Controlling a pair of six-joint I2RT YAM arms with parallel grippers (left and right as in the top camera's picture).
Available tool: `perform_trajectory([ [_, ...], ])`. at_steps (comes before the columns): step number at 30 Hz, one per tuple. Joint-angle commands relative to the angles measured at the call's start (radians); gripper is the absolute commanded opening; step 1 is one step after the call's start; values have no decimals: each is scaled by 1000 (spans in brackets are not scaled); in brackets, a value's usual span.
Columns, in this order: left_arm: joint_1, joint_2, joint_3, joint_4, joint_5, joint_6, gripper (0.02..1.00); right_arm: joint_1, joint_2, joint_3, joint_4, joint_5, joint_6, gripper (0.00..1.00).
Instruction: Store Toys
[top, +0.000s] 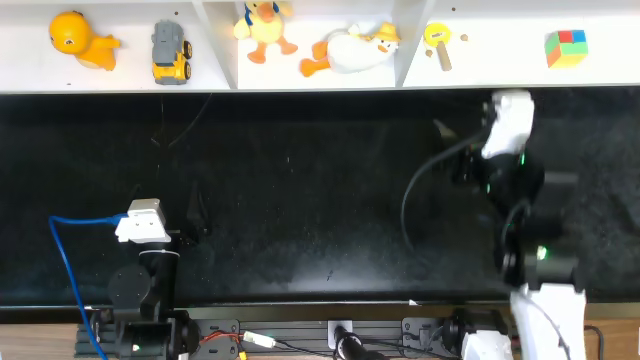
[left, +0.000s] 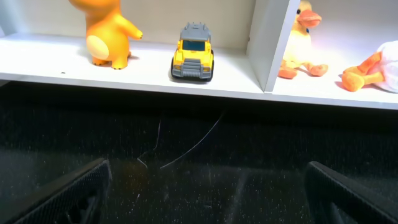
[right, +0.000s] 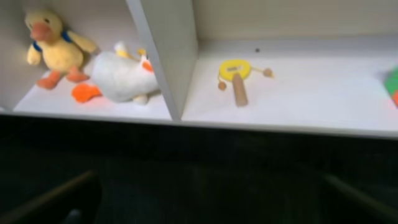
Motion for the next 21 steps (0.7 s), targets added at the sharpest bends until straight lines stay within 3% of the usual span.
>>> perform_trajectory([
  [1, -7, -12, -7, 4, -12, -14, 998, 6, -236, -197, 71, 66, 128, 996],
  [10, -7, -12, -7, 4, -12, -14, 996, 6, -655, -448, 108, 96, 179, 996],
  [15, -7, -12, -7, 4, -12, -14, 996, 33, -737, -527, 156, 238, 295, 996],
  [21, -7, -12, -7, 4, -12, -14, 998, 76, -814, -616, 197, 288, 311, 996],
])
